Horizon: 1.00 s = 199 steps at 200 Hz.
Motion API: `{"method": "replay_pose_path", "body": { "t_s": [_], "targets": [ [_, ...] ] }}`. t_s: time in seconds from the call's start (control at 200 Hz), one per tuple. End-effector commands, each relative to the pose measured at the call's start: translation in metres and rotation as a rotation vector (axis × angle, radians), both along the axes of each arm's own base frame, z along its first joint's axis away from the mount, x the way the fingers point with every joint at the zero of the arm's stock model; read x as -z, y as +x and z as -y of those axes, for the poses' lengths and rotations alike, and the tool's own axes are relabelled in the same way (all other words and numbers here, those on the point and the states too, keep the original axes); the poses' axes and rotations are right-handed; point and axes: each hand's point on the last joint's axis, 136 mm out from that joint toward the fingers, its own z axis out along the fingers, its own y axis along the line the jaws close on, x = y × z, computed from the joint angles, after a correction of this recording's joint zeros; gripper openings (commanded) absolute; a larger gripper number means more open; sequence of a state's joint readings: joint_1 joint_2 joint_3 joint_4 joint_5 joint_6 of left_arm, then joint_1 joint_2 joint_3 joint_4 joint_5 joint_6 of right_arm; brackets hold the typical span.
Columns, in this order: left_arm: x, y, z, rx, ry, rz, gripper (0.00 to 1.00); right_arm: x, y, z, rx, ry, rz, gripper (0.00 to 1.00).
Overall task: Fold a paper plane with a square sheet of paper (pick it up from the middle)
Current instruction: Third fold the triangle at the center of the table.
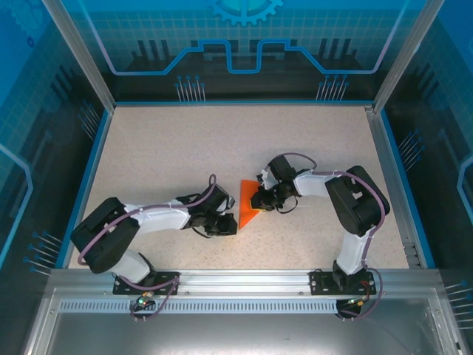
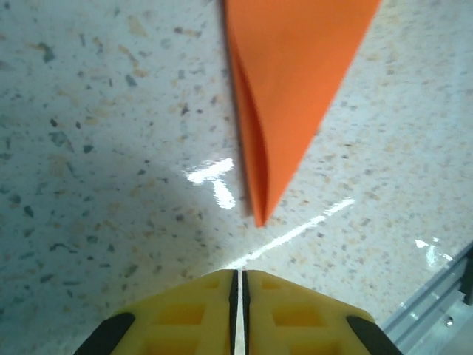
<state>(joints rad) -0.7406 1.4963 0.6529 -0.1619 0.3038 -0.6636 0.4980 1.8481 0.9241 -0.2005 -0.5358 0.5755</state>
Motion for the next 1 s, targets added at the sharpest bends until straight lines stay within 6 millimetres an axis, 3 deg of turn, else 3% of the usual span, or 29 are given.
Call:
{"method": "replay_pose_path", "body": {
  "t_s": [0.0,0.15,0.335,0.54,0.665,0.83,0.99],
  "targets": [
    [-0.028,0.017,0.005,-0.012,-0.032,0.095,0.15,0.027,-0.012,0.024,0.018,-0.147,-0.047,0.14],
    [-0.039,0.046,0.024,-0.037,-0.070,0.157,0.15,0.027,-0.010,0.023,0.022,-0.144,-0.046,0.15],
    [-0.018,0.056,0.041,-0.047,-0.092,0.112,0.13,0.025,-0.008,0.020,0.021,-0.136,-0.043,0.16],
    [0.019,0.040,0.025,-0.051,-0.008,0.026,0.10,0.015,-0.003,0.014,0.024,-0.101,-0.017,0.16],
    [0.034,0.029,0.009,-0.057,0.059,-0.001,0.09,-0.002,0.006,0.005,0.027,-0.048,0.027,0.17],
    [0.041,0.024,-0.002,-0.054,0.111,-0.006,0.08,-0.036,0.012,0.003,0.028,-0.007,0.116,0.19],
    [0.040,0.027,0.001,-0.057,0.107,-0.005,0.08,-0.054,-0.006,-0.006,-0.031,0.095,0.115,0.17]
  ]
}}
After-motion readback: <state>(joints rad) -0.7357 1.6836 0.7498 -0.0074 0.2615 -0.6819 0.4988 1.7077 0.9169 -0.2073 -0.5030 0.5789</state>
